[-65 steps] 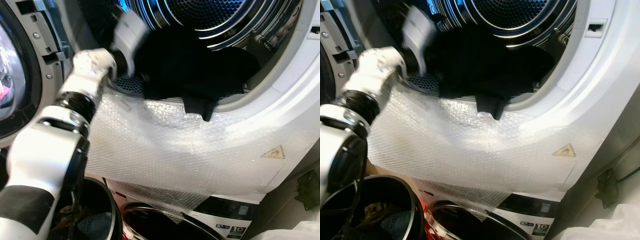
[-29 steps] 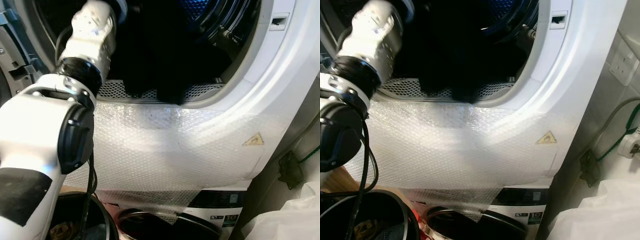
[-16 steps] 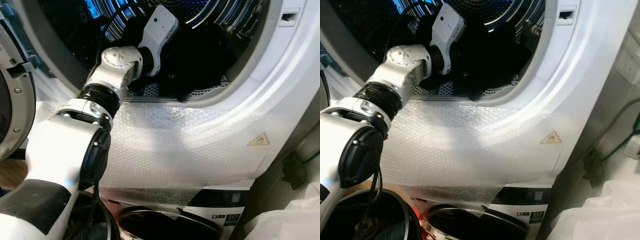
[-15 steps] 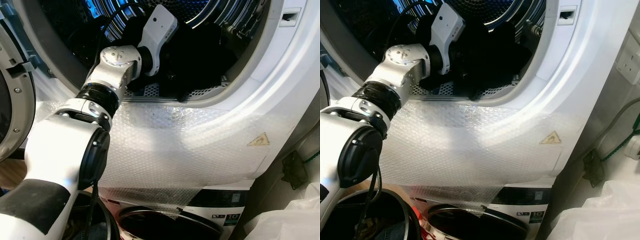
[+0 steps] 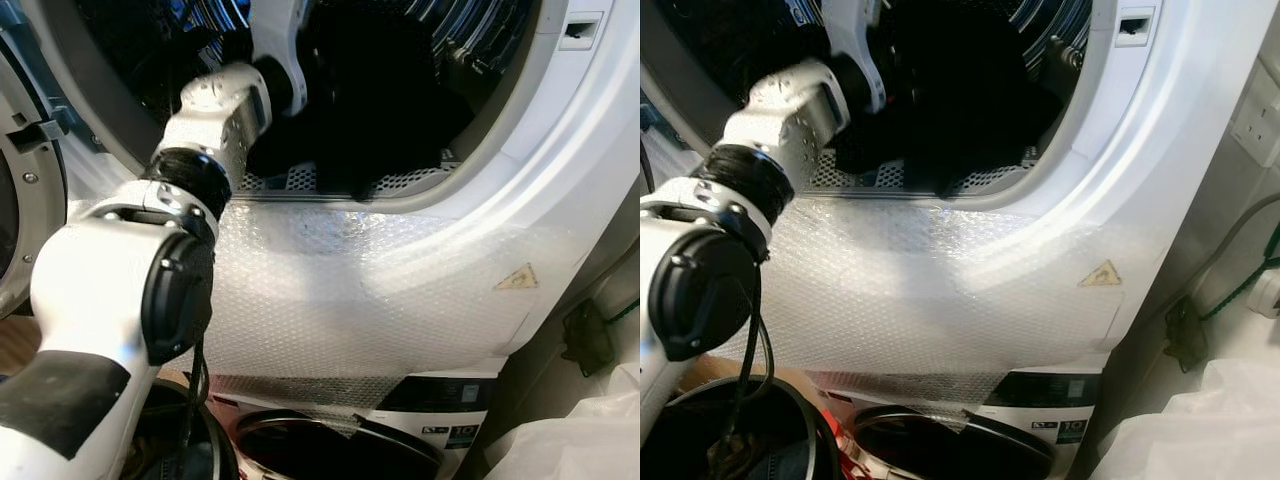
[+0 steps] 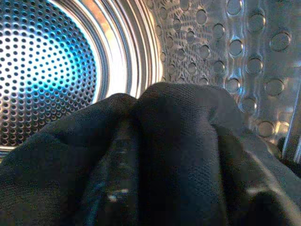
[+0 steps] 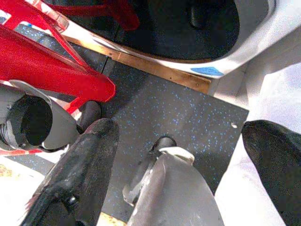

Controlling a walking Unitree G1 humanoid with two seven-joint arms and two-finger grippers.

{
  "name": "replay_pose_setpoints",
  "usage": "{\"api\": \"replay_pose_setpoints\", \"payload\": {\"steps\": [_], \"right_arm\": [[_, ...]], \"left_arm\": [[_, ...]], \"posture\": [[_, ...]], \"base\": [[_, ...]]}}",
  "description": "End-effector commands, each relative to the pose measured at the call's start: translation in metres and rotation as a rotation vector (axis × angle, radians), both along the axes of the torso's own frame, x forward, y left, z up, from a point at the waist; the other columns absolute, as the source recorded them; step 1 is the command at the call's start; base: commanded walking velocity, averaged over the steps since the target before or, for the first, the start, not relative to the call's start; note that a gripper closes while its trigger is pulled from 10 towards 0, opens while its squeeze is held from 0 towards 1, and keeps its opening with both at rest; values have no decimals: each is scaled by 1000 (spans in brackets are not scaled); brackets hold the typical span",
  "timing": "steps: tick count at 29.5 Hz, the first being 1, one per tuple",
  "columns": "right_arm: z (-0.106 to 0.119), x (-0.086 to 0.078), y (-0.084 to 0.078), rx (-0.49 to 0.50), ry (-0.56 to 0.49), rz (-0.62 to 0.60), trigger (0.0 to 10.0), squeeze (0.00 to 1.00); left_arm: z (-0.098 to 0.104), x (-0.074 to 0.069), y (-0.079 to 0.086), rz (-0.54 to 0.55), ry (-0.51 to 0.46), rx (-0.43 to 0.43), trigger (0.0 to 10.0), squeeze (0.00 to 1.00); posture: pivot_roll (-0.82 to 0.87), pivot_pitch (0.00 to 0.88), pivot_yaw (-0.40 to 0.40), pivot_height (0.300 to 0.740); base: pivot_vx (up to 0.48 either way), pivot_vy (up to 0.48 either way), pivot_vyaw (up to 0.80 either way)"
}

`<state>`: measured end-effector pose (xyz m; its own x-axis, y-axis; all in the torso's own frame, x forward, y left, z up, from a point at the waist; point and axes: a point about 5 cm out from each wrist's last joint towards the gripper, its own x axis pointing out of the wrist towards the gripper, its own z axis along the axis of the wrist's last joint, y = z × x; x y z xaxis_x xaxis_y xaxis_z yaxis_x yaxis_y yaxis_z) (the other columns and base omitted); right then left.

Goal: Clothes washing

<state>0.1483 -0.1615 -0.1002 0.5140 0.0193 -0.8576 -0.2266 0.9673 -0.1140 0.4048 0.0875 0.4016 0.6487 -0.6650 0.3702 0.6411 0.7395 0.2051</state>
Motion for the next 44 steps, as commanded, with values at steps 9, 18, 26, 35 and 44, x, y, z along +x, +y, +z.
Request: {"api": "replay_pose_setpoints", "payload": {"steps": [9,18,26,35,44], "right_arm": [[-1,0,7,15,13,9,10000,0],[2,8,12,19,9,39,10000,0],[5,15,21,34,-2,61,10000,0],[5,16,27,44,1,59,10000,0],[4,13,29,46,9,60,10000,0]], "left_arm": [[-6,4,19,119,24,224,10000,1000],[5,2,31,144,17,295,10000,1000],[33,-8,37,111,-82,185,10000,1000],[34,-38,42,-423,-136,375,10000,1000],[36,-63,70,-631,-145,401,10000,1000]], "posture": [[33,0,100,740],[86,0,95,740],[132,0,91,740],[131,0,105,740],[141,0,104,740]], "base": [[0,0,0],[0,0,0],[0,0,0],[0,0,0],[0,0,0]]}}
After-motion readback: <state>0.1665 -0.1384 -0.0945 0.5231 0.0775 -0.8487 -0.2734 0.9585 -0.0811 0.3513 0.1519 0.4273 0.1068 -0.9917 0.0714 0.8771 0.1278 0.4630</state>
